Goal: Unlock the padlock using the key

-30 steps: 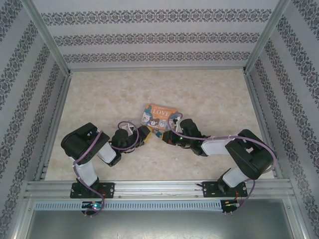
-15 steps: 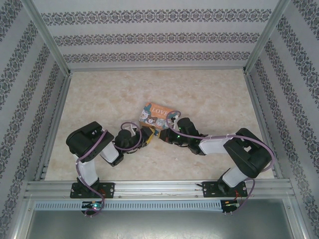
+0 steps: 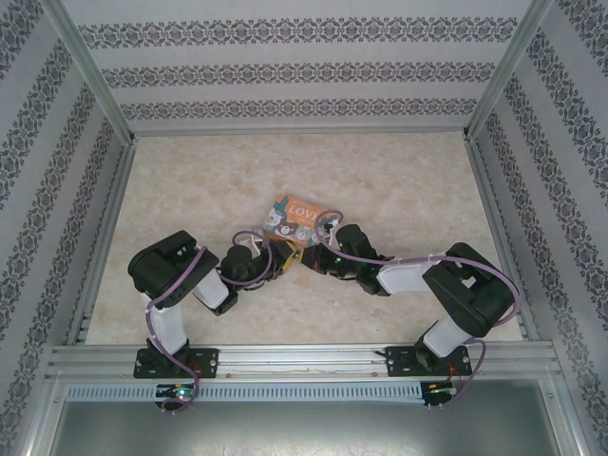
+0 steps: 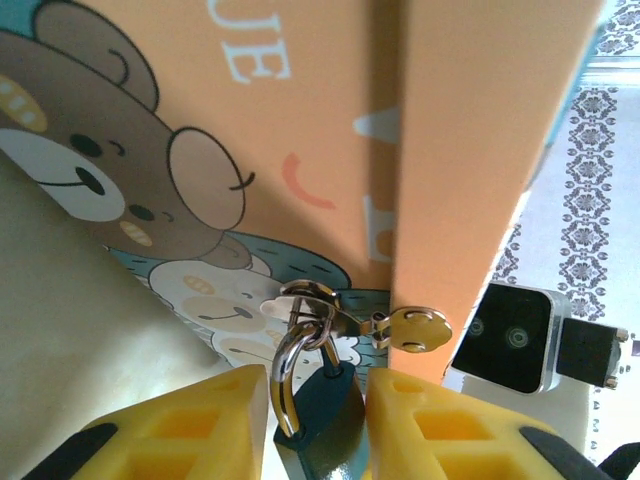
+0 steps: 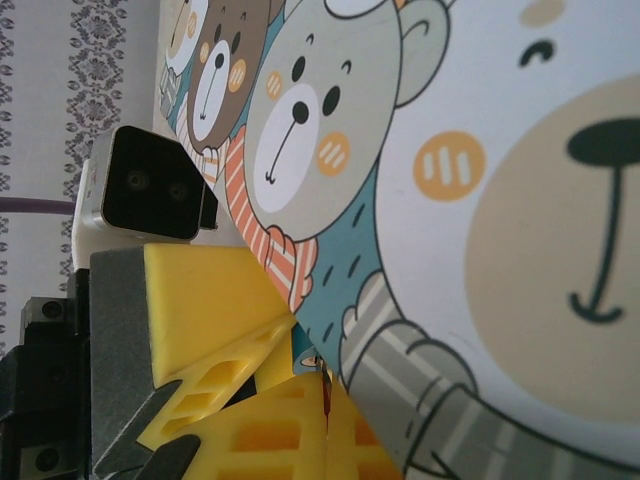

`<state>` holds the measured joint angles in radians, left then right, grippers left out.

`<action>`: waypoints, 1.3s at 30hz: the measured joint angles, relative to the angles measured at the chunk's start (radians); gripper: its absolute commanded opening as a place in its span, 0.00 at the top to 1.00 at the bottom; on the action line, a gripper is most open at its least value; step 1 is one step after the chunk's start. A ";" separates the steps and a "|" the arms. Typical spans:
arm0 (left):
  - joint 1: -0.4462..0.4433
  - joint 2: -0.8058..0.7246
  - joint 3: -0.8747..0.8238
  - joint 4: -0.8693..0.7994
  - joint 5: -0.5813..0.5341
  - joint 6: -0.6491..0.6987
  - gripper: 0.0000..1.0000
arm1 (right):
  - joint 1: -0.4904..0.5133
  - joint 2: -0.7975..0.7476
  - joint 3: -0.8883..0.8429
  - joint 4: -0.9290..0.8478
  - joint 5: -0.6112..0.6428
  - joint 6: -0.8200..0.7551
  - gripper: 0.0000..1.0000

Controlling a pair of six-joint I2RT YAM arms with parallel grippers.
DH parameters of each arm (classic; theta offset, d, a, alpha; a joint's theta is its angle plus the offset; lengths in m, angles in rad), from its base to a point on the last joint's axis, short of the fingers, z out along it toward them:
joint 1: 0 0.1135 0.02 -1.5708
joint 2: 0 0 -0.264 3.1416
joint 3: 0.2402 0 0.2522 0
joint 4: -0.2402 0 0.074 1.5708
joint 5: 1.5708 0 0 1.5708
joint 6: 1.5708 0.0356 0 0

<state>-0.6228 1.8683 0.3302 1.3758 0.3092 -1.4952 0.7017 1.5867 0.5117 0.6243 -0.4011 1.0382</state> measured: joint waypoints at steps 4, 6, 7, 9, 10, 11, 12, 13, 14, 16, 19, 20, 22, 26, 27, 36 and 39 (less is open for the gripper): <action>0.000 0.000 0.006 0.000 -0.001 -0.002 0.79 | 0.003 0.000 0.000 0.004 0.000 0.008 0.97; 0.000 -0.001 0.007 -0.002 -0.003 -0.002 0.81 | 0.003 0.000 0.000 0.004 0.000 0.011 0.94; 0.000 -0.005 0.008 -0.005 -0.004 -0.001 0.83 | 0.003 0.000 0.000 0.004 0.000 0.011 0.92; 0.000 -0.022 0.008 -0.026 -0.006 0.003 0.85 | 0.003 0.000 0.000 0.005 0.000 0.011 0.89; 0.000 -0.037 0.008 -0.042 -0.008 0.008 0.86 | 0.003 -0.001 -0.001 0.008 0.000 0.011 0.87; 0.000 -0.057 0.008 -0.068 -0.008 0.016 0.86 | 0.003 -0.006 -0.002 0.008 0.002 0.010 0.85; 0.000 -0.074 0.009 -0.086 -0.008 0.022 0.87 | 0.003 -0.013 -0.005 0.009 0.004 0.010 0.83; 0.000 -0.096 0.009 -0.109 -0.008 0.029 0.87 | 0.003 -0.024 -0.010 0.010 0.008 0.007 0.80; 0.000 -0.123 0.009 -0.139 -0.008 0.036 0.88 | 0.003 -0.039 -0.016 0.011 0.015 0.003 0.77; 0.000 -0.167 0.011 -0.189 -0.008 0.049 0.89 | 0.002 -0.068 -0.029 0.011 0.026 -0.007 0.73; 0.000 -0.217 0.025 -0.261 -0.011 0.056 0.90 | 0.001 -0.124 -0.048 -0.003 0.046 -0.039 0.66; 0.000 -0.230 0.032 -0.286 -0.013 0.056 0.90 | 0.001 -0.148 -0.053 -0.013 0.054 -0.056 0.64; 0.000 -0.252 0.045 -0.328 -0.016 0.056 0.92 | 0.000 -0.195 -0.063 -0.033 0.071 -0.097 0.62; 0.000 -0.293 0.066 -0.417 -0.023 0.056 0.95 | 0.001 -0.314 -0.075 -0.094 0.111 -0.212 0.57; 0.000 -0.303 0.070 -0.438 -0.024 0.056 0.96 | 0.001 -0.346 -0.078 -0.112 0.124 -0.248 0.56; 0.000 -0.424 0.099 -0.655 -0.053 0.055 1.00 | 0.015 -0.649 -0.125 -0.227 0.259 -0.676 0.34; 0.000 -0.444 0.121 -0.719 -0.057 0.055 1.00 | 0.036 -0.700 -0.141 -0.235 0.283 -0.839 0.29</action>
<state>-0.6228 1.4242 0.4507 0.6567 0.2523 -1.4406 0.7376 0.8867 0.3706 0.3889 -0.1184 0.1993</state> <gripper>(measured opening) 0.115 0.680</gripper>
